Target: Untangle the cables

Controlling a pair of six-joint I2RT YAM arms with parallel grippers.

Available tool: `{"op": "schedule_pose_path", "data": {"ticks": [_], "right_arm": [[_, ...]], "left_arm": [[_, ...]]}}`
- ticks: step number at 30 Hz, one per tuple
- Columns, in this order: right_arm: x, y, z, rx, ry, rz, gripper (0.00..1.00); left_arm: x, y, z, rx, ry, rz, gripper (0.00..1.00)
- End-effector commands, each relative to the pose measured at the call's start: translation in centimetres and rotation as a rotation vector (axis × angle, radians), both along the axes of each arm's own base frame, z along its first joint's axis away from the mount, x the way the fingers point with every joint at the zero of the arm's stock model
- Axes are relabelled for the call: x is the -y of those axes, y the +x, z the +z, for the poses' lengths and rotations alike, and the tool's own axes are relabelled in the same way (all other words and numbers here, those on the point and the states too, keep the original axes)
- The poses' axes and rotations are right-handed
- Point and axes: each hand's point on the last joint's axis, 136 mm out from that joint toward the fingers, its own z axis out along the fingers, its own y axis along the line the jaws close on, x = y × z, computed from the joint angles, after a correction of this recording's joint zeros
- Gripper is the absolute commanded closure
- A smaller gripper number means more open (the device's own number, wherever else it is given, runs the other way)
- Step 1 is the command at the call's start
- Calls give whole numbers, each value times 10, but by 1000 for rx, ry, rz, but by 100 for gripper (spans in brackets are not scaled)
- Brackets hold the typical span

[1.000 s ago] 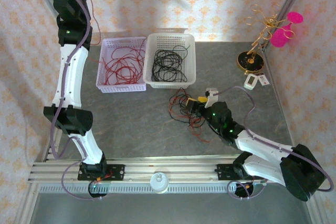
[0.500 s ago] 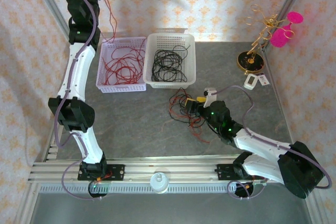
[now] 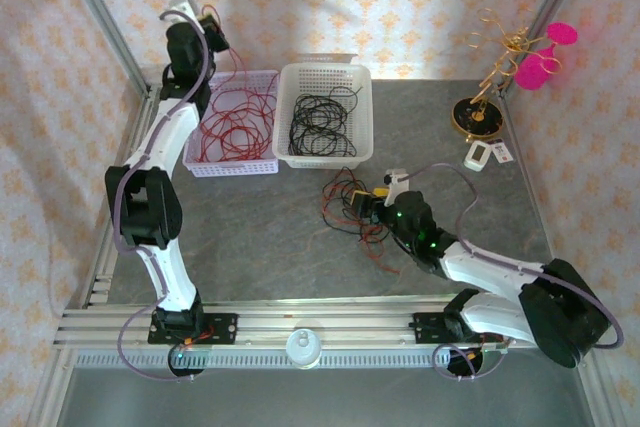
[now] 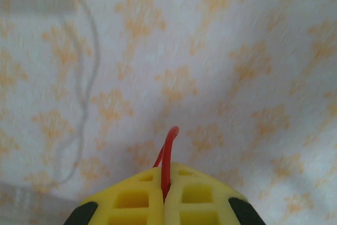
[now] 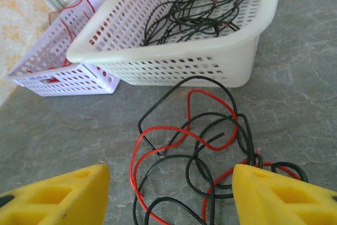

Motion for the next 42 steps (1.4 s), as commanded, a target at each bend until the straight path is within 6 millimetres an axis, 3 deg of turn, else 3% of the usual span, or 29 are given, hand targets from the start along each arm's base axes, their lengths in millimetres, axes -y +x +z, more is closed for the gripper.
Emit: {"op": "schedule_pose_path", "data": {"ticks": [1, 3, 7, 10, 18, 21, 25, 28, 31, 42], "right_arm": [[-4, 11, 19, 55, 15, -12, 38], [-4, 11, 16, 50, 9, -10, 38], [-4, 11, 15, 45, -7, -5, 38], [-1, 10, 15, 51, -11, -14, 38], [-6, 8, 14, 46, 6, 8, 38], [-8, 8, 13, 44, 11, 19, 38], [-5, 4, 6, 30, 4, 17, 38], [-2, 1, 3, 22, 8, 11, 38], [2, -2, 2, 19, 11, 2, 38], [7, -8, 1, 11, 17, 0, 38]], "left_arm": [[22, -6, 2, 61, -48, -66, 100], [36, -1, -21, 9, -44, -97, 100], [48, -5, -11, -17, 21, -83, 100], [38, -22, 41, 54, 56, -43, 100], [16, -82, 202, 237, 218, 57, 100], [1, -108, 248, 305, 260, 130, 100], [-20, -137, 285, 388, 268, 200, 100], [-26, -147, 294, 409, 265, 209, 100], [-19, -145, 289, 403, 250, 157, 100], [-5, -117, 215, 303, 184, 47, 100]]}}
